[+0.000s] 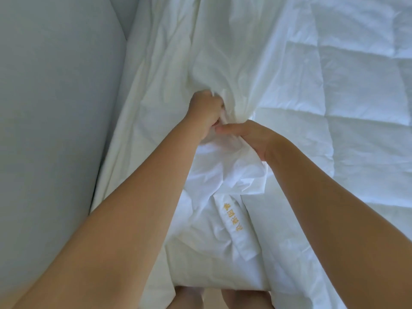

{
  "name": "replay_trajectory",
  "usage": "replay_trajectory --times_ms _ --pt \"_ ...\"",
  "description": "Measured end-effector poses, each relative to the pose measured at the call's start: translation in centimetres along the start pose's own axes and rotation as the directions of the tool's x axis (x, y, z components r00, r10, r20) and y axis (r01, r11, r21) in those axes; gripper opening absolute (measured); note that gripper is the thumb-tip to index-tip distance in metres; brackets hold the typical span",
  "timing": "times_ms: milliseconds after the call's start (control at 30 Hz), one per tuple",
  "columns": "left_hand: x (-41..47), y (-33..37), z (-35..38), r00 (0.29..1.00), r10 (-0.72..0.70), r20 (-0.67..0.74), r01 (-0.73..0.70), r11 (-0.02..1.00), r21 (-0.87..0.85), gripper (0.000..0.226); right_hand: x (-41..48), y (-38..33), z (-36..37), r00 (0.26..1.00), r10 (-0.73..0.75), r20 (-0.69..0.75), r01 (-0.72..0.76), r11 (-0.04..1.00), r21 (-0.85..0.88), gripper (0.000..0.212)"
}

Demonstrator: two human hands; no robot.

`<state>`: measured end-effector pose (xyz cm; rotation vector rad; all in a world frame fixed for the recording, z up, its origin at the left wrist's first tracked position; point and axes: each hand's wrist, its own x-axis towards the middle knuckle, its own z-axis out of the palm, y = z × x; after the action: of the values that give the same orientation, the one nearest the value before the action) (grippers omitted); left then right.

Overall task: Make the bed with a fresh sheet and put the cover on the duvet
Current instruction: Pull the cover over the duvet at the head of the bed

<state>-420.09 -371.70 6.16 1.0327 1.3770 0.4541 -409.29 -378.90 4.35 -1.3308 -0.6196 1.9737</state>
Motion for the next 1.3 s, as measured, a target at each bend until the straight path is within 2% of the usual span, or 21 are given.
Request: replay_trajectory --times_ms 67,100,133,200,267,300,367,400,433,500,533,600,700,767,867,933,1000,1067,1167,1233,1300 --pt "-0.5 1.3 0.5 0.974 0.204 0.104 -0.201 0.979 -0.035 0.015 0.3 -0.3 0.2 0.999 -0.032 -0.027 0.032 0.999 0.007 0.021" --pt "-0.7 1.5 0.6 0.958 0.244 0.153 -0.239 0.97 -0.053 0.016 0.3 -0.4 0.3 0.998 -0.053 -0.029 0.054 0.998 0.032 0.019" --pt "-1.0 1.4 0.6 0.952 0.257 0.165 -0.249 0.966 -0.066 0.019 0.3 -0.5 0.2 0.997 -0.07 -0.036 0.072 0.995 0.072 0.018" --pt "-0.8 0.5 0.1 0.968 0.233 0.09 -0.227 0.971 -0.074 0.024 0.1 -0.2 0.1 0.996 -0.081 -0.048 0.088 0.982 0.166 0.022" --pt "-0.7 -1.2 -0.7 0.993 0.121 -0.016 -0.117 0.98 0.159 0.038 -0.2 0.2 0.0 0.995 -0.064 -0.07 0.08 0.964 0.254 0.024" --pt "-0.8 -2.2 -1.1 1.0 0.0 -0.028 0.006 0.976 0.219 0.051 -0.3 0.4 0.0 0.995 -0.039 -0.087 0.063 0.957 0.282 0.025" --pt "-1.3 -3.1 -1.5 0.951 -0.302 0.073 0.289 0.945 0.151 0.07 -0.4 0.5 0.2 0.991 0.021 -0.129 0.015 0.963 0.27 0.037" --pt "-1.3 -3.2 -1.4 0.923 -0.36 0.133 0.349 0.932 0.101 0.069 -0.4 0.5 0.3 0.989 0.044 -0.143 -0.009 0.972 0.235 0.045" --pt "-1.2 -3.1 -1.3 0.919 -0.356 0.17 0.352 0.934 0.052 0.06 -0.4 0.3 0.5 0.989 0.055 -0.14 -0.028 0.982 0.185 0.047" --pt "-0.5 -2.1 -1.0 0.953 -0.265 0.149 0.268 0.963 -0.001 0.027 -0.3 0.0 0.8 0.994 0.035 -0.1 -0.032 0.999 0.03 0.036" --pt "0.0 -1.5 -1.0 0.977 -0.193 0.091 0.194 0.981 -0.008 0.022 -0.3 -0.1 0.8 0.996 0.03 -0.086 -0.034 0.998 -0.045 0.034" --pt "0.7 0.3 -0.7 0.999 -0.045 0.014 0.046 0.999 -0.028 0.022 -0.1 -0.5 0.6 0.994 0.072 -0.082 -0.081 0.991 -0.111 0.037" --pt "0.4 3.0 0.5 0.98 0.175 0.098 -0.167 0.982 -0.082 0.019 0.5 -1.6 0.2 0.988 0.149 -0.027 -0.152 0.972 -0.177 0.034" --pt "-0.2 3.8 1.5 0.964 0.227 0.139 -0.216 0.972 -0.088 0.02 0.7 -2.2 0.1 0.992 0.125 0.019 -0.12 0.982 -0.148 0.02" --pt "0.1 2.8 1.7 0.974 0.199 0.105 -0.194 0.979 -0.055 0.021 0.4 -1.4 -0.1 1.0 0.0 0.001 0.0 1.0 0.03 0.018" --pt "0.6 0.7 1.0 0.985 0.166 0.038 -0.169 0.976 0.14 0.025 0.0 -0.2 -0.3 0.999 -0.05 -0.009 0.051 0.976 0.213 0.019" --pt "0.6 -1.8 0.4 0.998 0.063 -0.016 -0.056 0.958 0.281 0.04 -0.1 0.8 -0.4 1.0 -0.029 -0.006 0.03 0.955 0.295 0.021" --pt "0.5 -3.4 0.1 0.998 -0.03 -0.051 0.044 0.957 0.288 0.064 -0.1 1.2 -0.3 1.0 0.012 -0.022 -0.004 0.946 0.325 0.023" --pt "0.6 -3.9 -0.4 0.986 -0.008 -0.166 0.074 0.915 0.397 0.083 0.5 0.5 -0.2 0.993 0.017 -0.118 0.014 0.966 0.258 0.021" --pt "0.6 -3.6 -0.6 0.982 -0.078 -0.17 0.145 0.891 0.43 0.078 0.7 -0.2 -0.2 0.974 0.018 -0.224 0.01 0.992 0.123 0.017" --pt "0.2 -3.5 -0.6 0.969 -0.241 -0.052 0.243 0.898 0.368 0.062 0.8 -0.1 -0.6 0.972 0.044 -0.229 -0.012 0.99 0.142 0.023"
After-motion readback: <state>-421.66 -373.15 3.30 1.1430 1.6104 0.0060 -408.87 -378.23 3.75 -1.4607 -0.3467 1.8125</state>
